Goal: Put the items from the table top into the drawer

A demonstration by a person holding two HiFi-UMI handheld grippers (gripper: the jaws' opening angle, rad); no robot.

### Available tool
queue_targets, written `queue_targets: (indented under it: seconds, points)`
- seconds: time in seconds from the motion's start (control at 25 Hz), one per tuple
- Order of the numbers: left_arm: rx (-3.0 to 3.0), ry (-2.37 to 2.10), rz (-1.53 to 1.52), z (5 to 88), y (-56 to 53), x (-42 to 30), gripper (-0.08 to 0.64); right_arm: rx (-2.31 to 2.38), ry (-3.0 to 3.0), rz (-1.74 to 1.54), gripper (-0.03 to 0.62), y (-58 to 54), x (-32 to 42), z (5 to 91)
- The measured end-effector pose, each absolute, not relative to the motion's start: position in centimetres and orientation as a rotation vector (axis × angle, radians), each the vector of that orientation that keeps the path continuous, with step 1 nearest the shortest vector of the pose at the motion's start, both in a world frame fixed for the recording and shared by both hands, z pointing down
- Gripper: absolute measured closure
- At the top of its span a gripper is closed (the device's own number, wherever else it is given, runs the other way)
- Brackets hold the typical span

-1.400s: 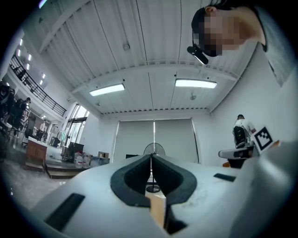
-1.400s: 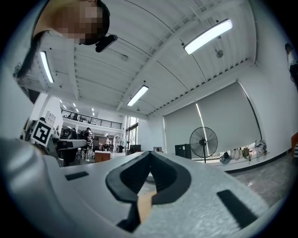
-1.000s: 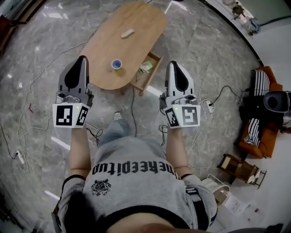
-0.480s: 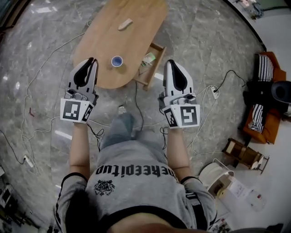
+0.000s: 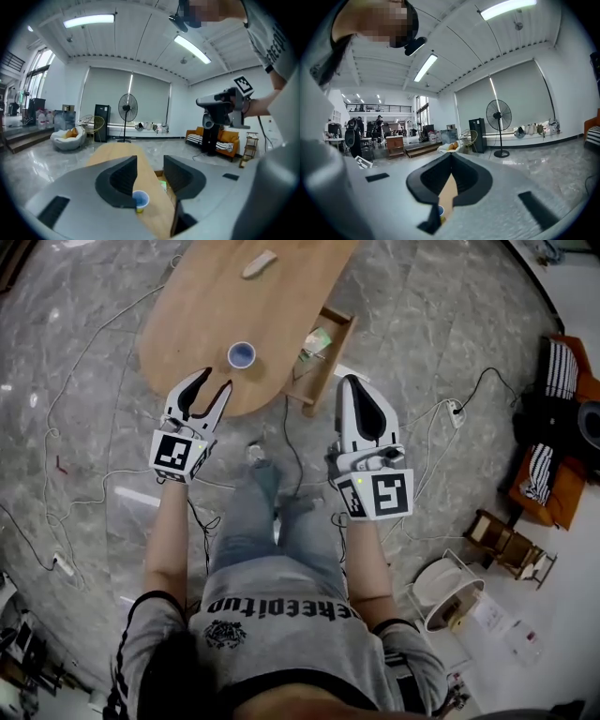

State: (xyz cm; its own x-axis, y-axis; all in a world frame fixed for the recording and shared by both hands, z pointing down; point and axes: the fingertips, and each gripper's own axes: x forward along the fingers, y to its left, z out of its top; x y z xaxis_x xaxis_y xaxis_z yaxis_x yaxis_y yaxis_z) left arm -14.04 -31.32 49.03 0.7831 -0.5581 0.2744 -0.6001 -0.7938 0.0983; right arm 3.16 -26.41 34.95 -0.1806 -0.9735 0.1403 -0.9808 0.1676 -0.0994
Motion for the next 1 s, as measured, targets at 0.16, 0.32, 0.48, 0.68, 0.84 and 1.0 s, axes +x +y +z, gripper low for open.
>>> queue_targets:
  seconds: [0.16, 0.32, 0.48, 0.68, 0.84, 1.0]
  points:
    - [2.738, -0.878, 0.467, 55.8, -31.9, -13.9, 0.381, 1.955, -2.367, 0.278, 0.592, -27.1, 2.6, 37.4]
    - [2.706, -0.839, 0.582, 62.3, -32.0, -13.8, 0.348, 1.937, -2.358, 0.303, 0.592, -27.3, 2.6, 40.0]
    - [2.682, -0.857, 0.665, 67.8, -32.9, -14.0, 0.319, 1.932, -2.346, 0.338, 0.592, -27.5, 3.1, 42.5]
    - [2.668, -0.844, 0.741, 72.9, -33.8, -13.5, 0.301, 1.915, -2.325, 0.388, 0.592, -27.1, 3.8, 45.5]
    - [2.663, -0.829, 0.781, 75.6, -34.7, -12.9, 0.284, 1.896, -2.296, 0.436, 0.592, -26.8, 3.9, 48.0]
    - [2.678, -0.804, 0.796, 76.7, -35.7, -12.0, 0.273, 1.891, -2.283, 0.480, 0.592, -26.8, 4.0, 49.6]
